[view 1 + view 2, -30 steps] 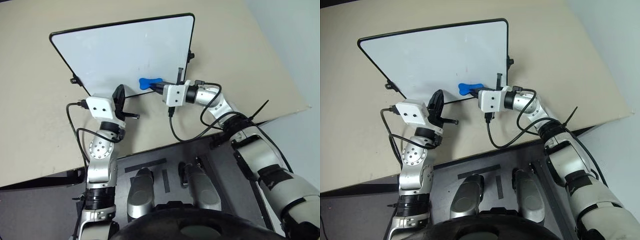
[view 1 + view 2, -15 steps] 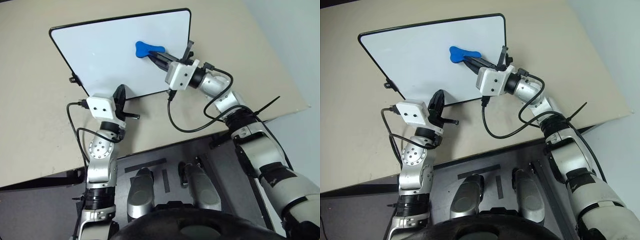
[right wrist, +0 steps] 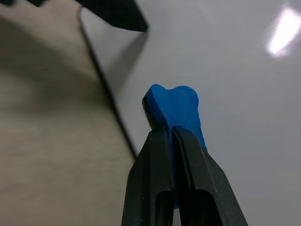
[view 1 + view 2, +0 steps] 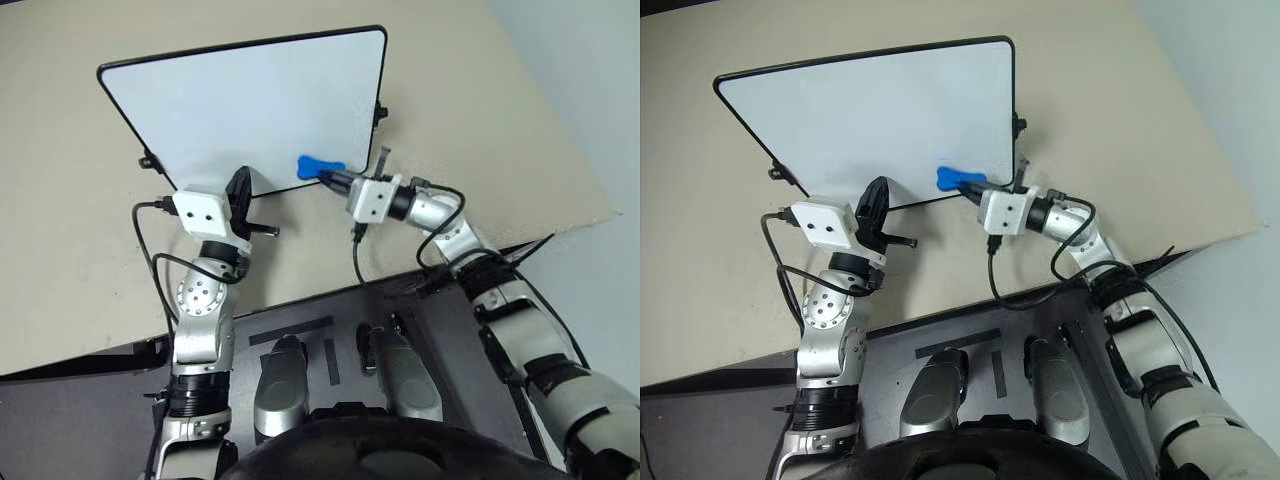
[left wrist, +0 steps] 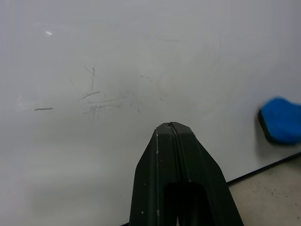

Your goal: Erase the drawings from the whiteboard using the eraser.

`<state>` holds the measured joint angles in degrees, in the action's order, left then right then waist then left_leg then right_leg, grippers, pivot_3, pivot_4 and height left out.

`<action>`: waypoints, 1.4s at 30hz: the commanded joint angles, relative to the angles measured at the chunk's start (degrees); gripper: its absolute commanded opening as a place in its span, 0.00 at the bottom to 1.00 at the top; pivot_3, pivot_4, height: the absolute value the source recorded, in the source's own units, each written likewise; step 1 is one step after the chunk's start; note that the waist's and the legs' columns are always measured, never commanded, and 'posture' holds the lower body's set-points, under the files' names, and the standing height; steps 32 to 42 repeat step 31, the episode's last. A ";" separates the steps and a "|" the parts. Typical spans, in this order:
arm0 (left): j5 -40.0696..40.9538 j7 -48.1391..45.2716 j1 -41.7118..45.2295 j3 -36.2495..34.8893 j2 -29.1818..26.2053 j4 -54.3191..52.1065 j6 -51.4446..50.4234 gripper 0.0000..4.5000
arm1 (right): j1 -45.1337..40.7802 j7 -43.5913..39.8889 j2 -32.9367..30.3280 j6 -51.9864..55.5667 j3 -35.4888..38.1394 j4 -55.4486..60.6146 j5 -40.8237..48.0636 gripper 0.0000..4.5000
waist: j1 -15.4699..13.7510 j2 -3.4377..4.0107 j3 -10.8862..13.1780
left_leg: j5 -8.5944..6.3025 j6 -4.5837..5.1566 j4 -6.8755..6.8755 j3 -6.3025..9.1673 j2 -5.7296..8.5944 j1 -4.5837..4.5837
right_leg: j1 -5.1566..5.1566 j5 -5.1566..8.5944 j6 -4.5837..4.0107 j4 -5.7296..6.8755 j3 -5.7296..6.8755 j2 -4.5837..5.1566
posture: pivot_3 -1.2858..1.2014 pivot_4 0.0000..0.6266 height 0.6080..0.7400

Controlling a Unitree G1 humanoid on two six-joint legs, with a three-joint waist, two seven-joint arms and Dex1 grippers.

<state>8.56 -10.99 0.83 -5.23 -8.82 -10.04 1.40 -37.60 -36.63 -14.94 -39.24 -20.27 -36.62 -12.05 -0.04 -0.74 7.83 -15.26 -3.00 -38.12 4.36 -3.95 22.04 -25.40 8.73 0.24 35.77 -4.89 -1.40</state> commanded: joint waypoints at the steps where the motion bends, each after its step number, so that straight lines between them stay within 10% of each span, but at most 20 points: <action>1: 0.16 -0.22 -0.13 -0.45 -0.46 -1.91 0.41 0.00 | 2.43 -6.57 -1.81 4.88 0.34 8.63 5.93 0.01 | 0.02 0.00 0.00 | 0.00 0.00 0.00 0.00 0.00 0.00 | 0.01 0.01 0.01 -0.02 0.00 0.00 | 0.52 0.24 1.00; 5: 0.14 -0.30 -0.40 -0.37 -0.50 -2.14 0.23 0.00 | 8.15 -15.44 -6.14 16.11 0.69 18.42 12.69 0.01 | -0.08 0.00 0.00 | 0.00 -0.01 -0.01 -0.01 0.02 0.01 | 0.08 0.01 0.02 -0.14 0.00 -0.01 | 0.52 0.24 1.00; 17: 1.11 -1.53 0.22 -1.03 -2.00 -2.28 -1.09 0.00 | 11.34 -15.96 -8.50 26.04 3.10 27.21 14.41 0.97 | 0.02 0.00 0.00 | 0.00 -0.01 -0.05 -0.02 0.09 -0.09 | 0.35 -0.10 0.10 -0.48 -0.05 -0.16 | 0.52 0.24 1.00; 42: 1.72 -3.33 0.77 -0.91 -4.21 -3.42 -3.11 0.00 | 17.57 -10.67 -6.80 32.96 10.23 35.53 20.45 0.99 | -0.17 0.00 0.00 | 0.00 0.00 -0.05 -0.03 0.13 -0.09 | 0.40 -0.14 0.14 -0.61 -0.05 -0.17 | 0.52 0.24 1.00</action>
